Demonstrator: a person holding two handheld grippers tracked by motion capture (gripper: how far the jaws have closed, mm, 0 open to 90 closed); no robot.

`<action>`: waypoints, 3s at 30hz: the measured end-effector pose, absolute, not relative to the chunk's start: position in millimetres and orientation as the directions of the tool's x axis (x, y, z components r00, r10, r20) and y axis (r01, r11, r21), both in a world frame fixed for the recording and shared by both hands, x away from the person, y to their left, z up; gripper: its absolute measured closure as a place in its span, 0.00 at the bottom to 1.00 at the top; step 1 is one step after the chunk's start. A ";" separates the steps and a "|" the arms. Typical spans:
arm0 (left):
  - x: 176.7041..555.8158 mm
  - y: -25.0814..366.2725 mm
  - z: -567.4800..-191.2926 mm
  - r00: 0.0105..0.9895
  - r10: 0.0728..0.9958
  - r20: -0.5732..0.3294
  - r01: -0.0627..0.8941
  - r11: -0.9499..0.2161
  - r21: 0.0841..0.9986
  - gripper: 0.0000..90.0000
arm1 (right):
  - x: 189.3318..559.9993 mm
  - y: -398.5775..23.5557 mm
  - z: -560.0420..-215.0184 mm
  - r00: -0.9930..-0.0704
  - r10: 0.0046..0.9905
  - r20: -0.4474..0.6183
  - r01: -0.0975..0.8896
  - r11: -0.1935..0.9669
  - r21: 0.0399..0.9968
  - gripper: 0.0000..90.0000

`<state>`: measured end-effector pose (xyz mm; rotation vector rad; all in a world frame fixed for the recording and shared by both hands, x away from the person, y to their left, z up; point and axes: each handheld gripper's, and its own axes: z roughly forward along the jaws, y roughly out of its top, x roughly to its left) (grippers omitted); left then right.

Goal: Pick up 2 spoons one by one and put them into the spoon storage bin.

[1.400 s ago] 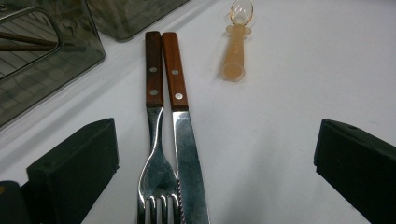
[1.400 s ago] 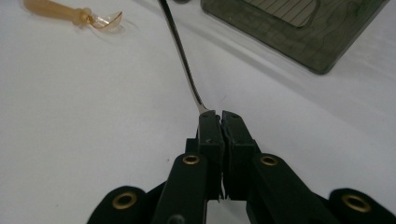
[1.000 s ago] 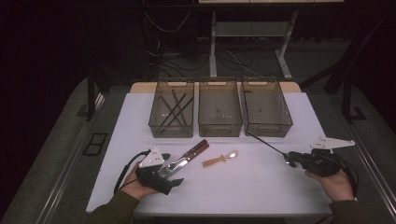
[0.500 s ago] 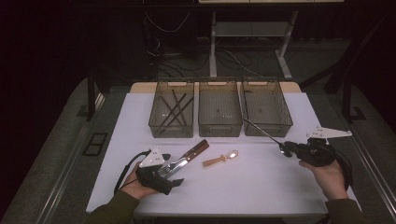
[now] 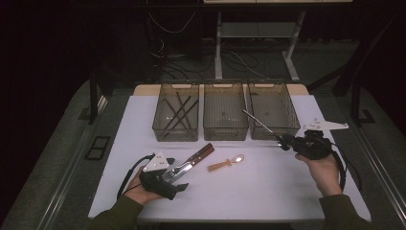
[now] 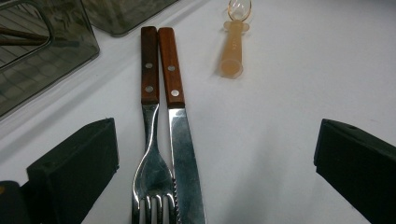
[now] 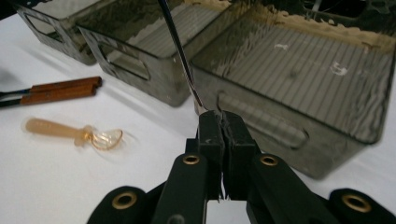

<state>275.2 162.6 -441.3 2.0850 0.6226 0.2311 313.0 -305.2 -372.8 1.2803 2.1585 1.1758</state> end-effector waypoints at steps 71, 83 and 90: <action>273.5 161.4 -439.8 0.867 0.492 -0.073 0.325 -0.448 0.833 0.00 | 413.0 -186.6 -371.2 -0.519 0.853 0.055 0.556 0.289 0.779 0.55; 273.4 162.1 -440.0 0.862 0.501 -0.077 0.335 -0.448 0.829 0.00 | 382.1 -206.8 -364.5 -0.593 0.795 0.128 0.553 0.286 0.783 0.36; 273.8 163.7 -440.5 0.861 0.502 -0.083 0.339 -0.443 0.830 0.00 | 365.7 -215.4 -377.4 -0.636 0.755 0.158 0.562 0.313 0.766 0.34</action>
